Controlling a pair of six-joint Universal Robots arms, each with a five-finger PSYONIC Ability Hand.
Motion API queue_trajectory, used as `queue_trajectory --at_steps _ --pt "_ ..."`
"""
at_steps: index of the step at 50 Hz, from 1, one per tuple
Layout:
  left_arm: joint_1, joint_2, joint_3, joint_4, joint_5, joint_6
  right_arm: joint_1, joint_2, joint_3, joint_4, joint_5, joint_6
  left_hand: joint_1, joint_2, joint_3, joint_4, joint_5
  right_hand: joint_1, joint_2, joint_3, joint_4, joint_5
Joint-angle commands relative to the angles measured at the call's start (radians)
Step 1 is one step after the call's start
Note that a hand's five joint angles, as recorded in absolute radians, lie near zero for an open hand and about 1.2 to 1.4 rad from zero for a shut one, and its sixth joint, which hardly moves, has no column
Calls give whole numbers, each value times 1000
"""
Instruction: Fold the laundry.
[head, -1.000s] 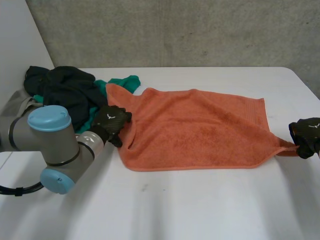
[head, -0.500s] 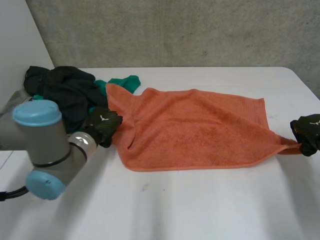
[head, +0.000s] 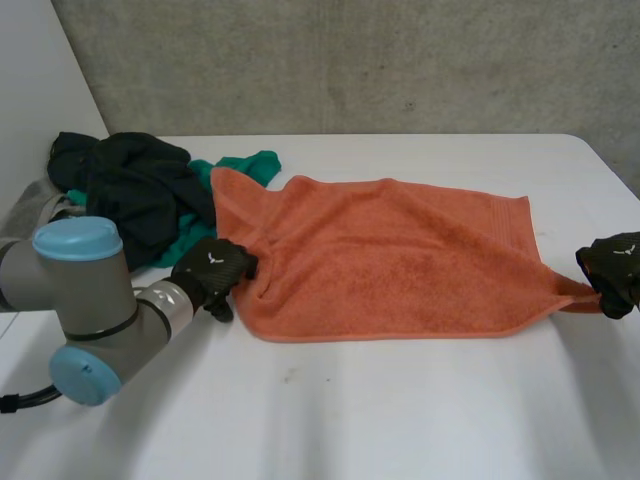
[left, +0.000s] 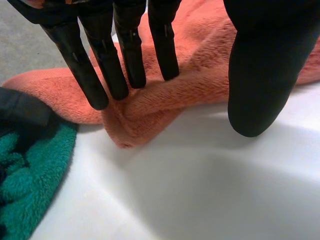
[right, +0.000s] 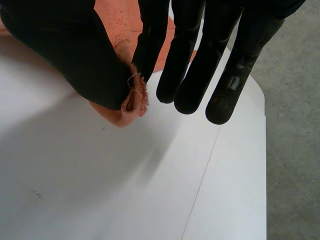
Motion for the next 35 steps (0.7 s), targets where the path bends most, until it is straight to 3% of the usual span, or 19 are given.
queue_trajectory --at_steps 1,18,22,26,31,35 --pt "-7 -38 62 3 -4 -4 -2 4 7 -1 0 0 200 191 193 190 186 406 222 215 209 234" --pt "-13 -74 105 38 -7 2 -5 24 8 -4 2 -2 323 314 317 313 310 406 222 215 209 234" --pt "-13 -84 107 38 -4 7 -6 25 8 -3 3 -2 464 455 457 453 450 406 222 215 209 234" --pt "-13 -81 113 38 -19 11 -8 24 8 -3 3 -2 845 836 838 835 831 406 222 215 209 234" --pt "-16 -58 101 25 -51 11 -8 22 0 2 11 -6 845 837 839 835 832 406 222 215 209 234" --pt "-16 78 49 -12 -111 14 -8 -4 -4 12 12 -19 845 837 839 835 832 406 222 215 209 234"
